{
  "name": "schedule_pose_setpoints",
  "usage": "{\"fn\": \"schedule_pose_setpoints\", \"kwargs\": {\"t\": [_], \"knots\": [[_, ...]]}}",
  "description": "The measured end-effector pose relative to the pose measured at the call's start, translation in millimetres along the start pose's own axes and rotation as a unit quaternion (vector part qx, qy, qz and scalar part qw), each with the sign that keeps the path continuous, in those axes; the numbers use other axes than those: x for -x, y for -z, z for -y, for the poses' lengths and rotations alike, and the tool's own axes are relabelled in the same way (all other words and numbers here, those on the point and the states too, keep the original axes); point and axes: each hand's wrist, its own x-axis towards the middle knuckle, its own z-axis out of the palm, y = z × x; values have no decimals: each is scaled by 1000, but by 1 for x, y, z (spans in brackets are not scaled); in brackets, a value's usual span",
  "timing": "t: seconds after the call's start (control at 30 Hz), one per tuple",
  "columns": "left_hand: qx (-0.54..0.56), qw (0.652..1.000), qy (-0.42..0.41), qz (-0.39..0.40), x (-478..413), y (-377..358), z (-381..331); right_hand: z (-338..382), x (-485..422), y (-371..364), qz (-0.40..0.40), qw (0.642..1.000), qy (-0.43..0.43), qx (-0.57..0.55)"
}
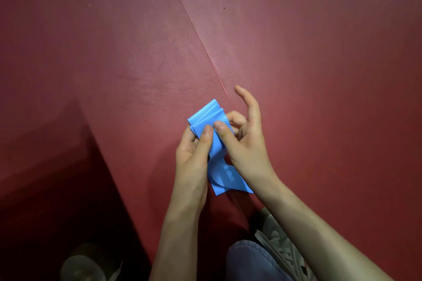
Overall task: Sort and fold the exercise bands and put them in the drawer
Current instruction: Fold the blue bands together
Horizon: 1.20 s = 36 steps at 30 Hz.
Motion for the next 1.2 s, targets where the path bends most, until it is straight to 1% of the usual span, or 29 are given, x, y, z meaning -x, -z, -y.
{"fn": "schedule_pose_setpoints", "kwargs": {"t": [0.07, 0.23, 0.37, 0.43, 0.5, 0.57, 0.63, 0.73, 0.83, 0.97, 1.07, 1.2], "knots": [[-13, 1000, -7, -7, -2, 1, 0, 0, 1, 0, 0, 1000, 15, 20], [-62, 997, -38, -27, -1, 2, -4, -4, 3, -3, -12, 992, 48, 113], [-102, 990, -83, -46, 0, -1, -13, -3, 3, 0, 12, 997, 49, 61], [-108, 987, -103, -58, 0, -2, -17, -6, 2, 6, 38, 998, 35, 35], [-110, 984, -122, -70, -1, 0, -21, -17, 0, 15, 58, 997, 6, 42], [-113, 981, -134, -76, -2, 1, -25, -31, -5, 24, 65, 994, -34, 84], [-104, 982, -138, -73, -2, -1, -29, -45, -9, 31, 77, 983, -61, 156], [-101, 983, -145, -43, 2, -8, -38, -60, -14, 37, 113, 957, -57, 262], [-96, 983, -157, -7, 10, -14, -43, -65, -21, 38, 112, 946, -64, 296], [-51, 984, -172, 2, 20, -26, -49, -62, -28, 35, 126, 953, -60, 269], [-35, 983, -181, -4, 30, -42, -62, -53, -23, 34, 110, 966, -101, 213], [-24, 981, -191, -21, 44, -60, -91, -33, -10, 36, 100, 973, -137, 159]]}}
